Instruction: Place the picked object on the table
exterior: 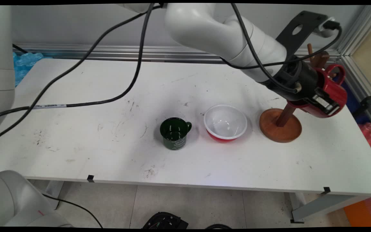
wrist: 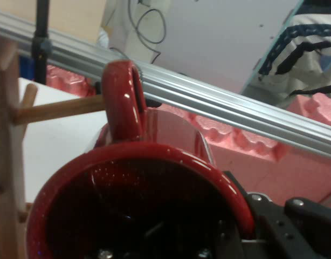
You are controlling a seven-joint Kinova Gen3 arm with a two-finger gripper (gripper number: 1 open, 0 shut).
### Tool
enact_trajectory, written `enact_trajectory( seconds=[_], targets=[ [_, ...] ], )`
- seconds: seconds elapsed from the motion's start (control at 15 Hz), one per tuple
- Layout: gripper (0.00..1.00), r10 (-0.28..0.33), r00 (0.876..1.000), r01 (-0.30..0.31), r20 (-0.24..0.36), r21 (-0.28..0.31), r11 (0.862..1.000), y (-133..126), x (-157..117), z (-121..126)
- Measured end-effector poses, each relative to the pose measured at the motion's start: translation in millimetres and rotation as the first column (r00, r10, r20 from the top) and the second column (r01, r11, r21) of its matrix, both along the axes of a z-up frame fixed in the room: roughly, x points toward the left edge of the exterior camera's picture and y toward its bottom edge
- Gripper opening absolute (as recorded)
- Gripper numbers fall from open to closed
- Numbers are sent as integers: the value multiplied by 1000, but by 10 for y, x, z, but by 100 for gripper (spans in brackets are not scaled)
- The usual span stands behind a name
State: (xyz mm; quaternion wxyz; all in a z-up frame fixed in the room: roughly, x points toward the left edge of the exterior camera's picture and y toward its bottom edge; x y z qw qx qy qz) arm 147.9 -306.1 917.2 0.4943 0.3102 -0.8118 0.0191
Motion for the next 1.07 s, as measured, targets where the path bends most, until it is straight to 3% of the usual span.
enact_trajectory(
  seconds=[0.4, 0.8, 1.07],
  targets=[
    [0, -41, 999, 41, -9, -6, 999, 239, 58, 176],
    [0, -50, 998, 50, 42, 6, 999, 455, 317, 319],
    [0, -25, 996, 24, 88, 20, 1000, 570, 606, 498]
  ],
)
